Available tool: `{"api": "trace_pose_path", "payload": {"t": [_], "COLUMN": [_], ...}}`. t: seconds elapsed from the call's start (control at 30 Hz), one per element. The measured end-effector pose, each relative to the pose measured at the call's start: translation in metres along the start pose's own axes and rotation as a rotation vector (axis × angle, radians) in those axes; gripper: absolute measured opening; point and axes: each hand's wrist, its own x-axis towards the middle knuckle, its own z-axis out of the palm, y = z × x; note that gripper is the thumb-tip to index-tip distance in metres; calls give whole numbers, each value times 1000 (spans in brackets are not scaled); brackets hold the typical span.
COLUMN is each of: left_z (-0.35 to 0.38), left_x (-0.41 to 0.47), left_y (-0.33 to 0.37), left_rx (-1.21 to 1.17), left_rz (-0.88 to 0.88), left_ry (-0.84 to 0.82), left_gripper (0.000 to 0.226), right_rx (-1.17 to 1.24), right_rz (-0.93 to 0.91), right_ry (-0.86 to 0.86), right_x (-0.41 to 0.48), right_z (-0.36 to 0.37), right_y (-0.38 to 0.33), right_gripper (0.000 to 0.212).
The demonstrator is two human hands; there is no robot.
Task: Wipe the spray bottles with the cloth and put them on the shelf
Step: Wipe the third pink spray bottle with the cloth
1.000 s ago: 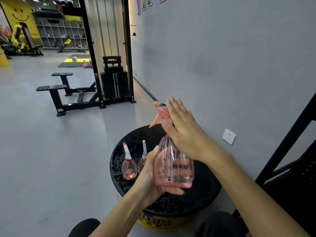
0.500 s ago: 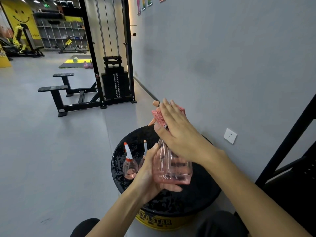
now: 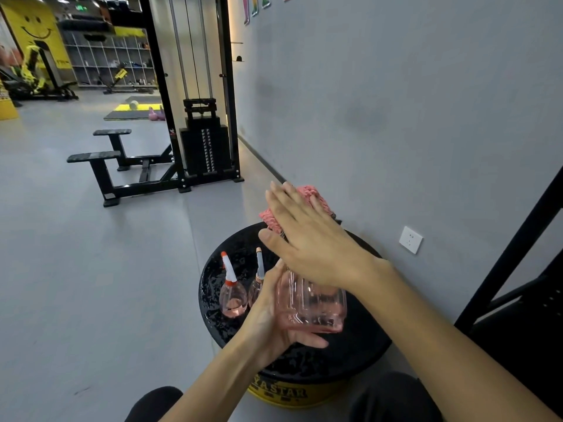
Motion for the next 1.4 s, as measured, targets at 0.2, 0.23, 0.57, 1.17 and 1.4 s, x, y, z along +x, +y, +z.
{"api": "trace_pose_path", "payload": {"t": [0.2, 0.23, 0.57, 1.17, 1.4], "left_z": [-1, -1, -1, -9, -5], "left_x": [1, 1, -3, -1, 3], "left_y": [-5, -5, 0, 4, 9], "left_rx": [-50, -56, 40, 17, -7], "left_rz": [-84, -83, -42, -47, 59], "left_ry": [-76, -71, 7, -4, 80], "left_gripper": [63, 62, 52, 63, 57], "right_rx": [108, 112, 39, 312, 261], "right_rz": [108, 110, 3, -3, -46], "right_ry": [35, 36, -6, 21, 85], "right_x": [18, 18, -7, -27, -57], "right_z": [-10, -10, 2, 7, 10], "right_y": [21, 22, 4, 2, -19], "right_gripper": [67, 68, 67, 62, 56]}}
